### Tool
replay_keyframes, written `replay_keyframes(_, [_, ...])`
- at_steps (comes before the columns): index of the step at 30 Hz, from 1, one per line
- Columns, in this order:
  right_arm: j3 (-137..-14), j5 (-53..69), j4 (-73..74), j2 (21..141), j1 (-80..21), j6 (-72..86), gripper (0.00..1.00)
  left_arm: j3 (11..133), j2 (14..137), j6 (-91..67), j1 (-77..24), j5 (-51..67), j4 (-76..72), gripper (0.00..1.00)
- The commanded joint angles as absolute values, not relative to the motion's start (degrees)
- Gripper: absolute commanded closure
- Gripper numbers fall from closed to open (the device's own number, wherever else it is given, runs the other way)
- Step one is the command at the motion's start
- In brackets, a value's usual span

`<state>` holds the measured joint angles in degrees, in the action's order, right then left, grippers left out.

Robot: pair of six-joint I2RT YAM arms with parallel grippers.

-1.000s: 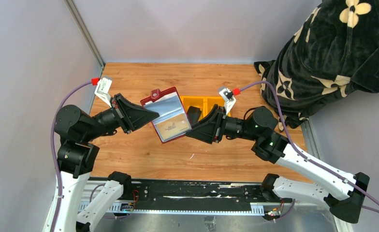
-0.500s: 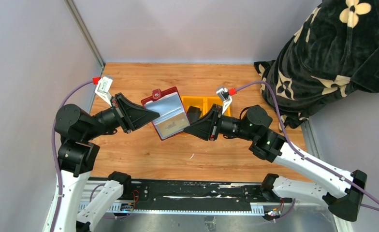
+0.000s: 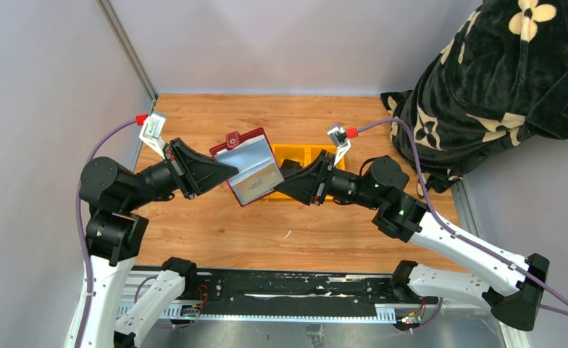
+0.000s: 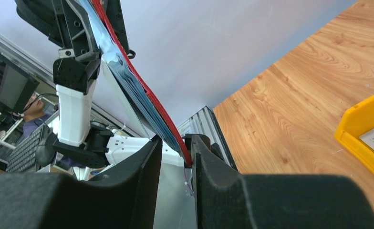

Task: Take the credit cards out of the card holder
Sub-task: Remove the credit card from the card holder.

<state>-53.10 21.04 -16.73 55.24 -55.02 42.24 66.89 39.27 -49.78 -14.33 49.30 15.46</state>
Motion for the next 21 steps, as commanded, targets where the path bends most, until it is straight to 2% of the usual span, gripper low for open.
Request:
replay_keyframes(1, [-53.32,17.39,-22.85,54.76,-55.71,43.86,0.67,68.59,39.27,-50.83,-14.11,51.05,14.17,1.00])
replay_keyframes(6, [-52.47,15.79,-26.37,55.61,-55.72,45.62,0.63,69.03,39.37,-51.00,-14.15,51.44,14.12,1.00])
replay_keyframes(12, [-53.44,22.91,-32.98,58.40,-55.99,47.61,0.49,68.93,39.24,-50.46,-14.14,52.07,14.49,1.00])
replay_keyframes(21, [-53.44,23.50,-32.67,57.42,-56.49,46.66,0.43,68.51,39.35,-50.19,-14.15,52.20,14.13,1.00])
